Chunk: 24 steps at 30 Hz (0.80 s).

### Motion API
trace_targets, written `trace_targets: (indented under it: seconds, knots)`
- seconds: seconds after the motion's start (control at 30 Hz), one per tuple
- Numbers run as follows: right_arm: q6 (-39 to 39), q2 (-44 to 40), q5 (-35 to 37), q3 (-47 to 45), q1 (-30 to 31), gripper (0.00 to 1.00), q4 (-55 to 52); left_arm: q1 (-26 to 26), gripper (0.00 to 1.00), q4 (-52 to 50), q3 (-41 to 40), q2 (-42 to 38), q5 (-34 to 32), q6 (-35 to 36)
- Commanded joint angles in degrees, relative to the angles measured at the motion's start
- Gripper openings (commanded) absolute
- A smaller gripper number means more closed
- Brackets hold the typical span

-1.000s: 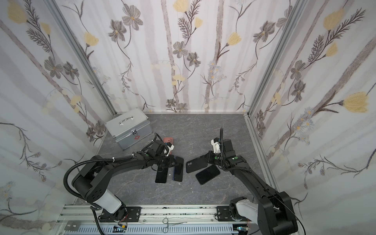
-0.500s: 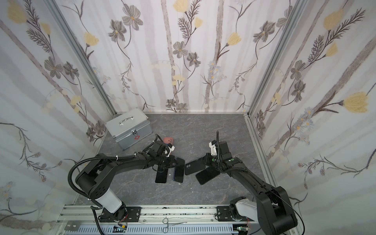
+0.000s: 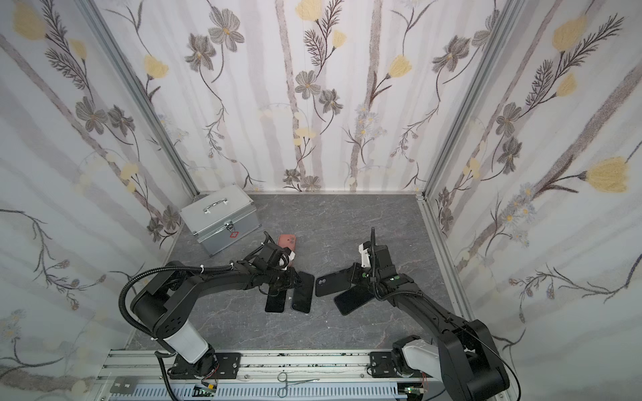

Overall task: Take the phone out of the phone case
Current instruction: Place the phone at the center of the table.

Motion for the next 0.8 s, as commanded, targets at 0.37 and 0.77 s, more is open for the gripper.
trace_targets:
  seconds: [0.37,0.77]
  knots:
    - [0.31,2.31,0.49,0.24,0.52,0.00,4.61,-0.10,0.32,-0.13,-0.75,-1.06,0.63,-0.38]
    - [-1.21,2.21,2.62,0.96,0.39,0.00,2.84,-0.35,0.37,-0.02,-1.74,-1.66,-0.08,-0.62]
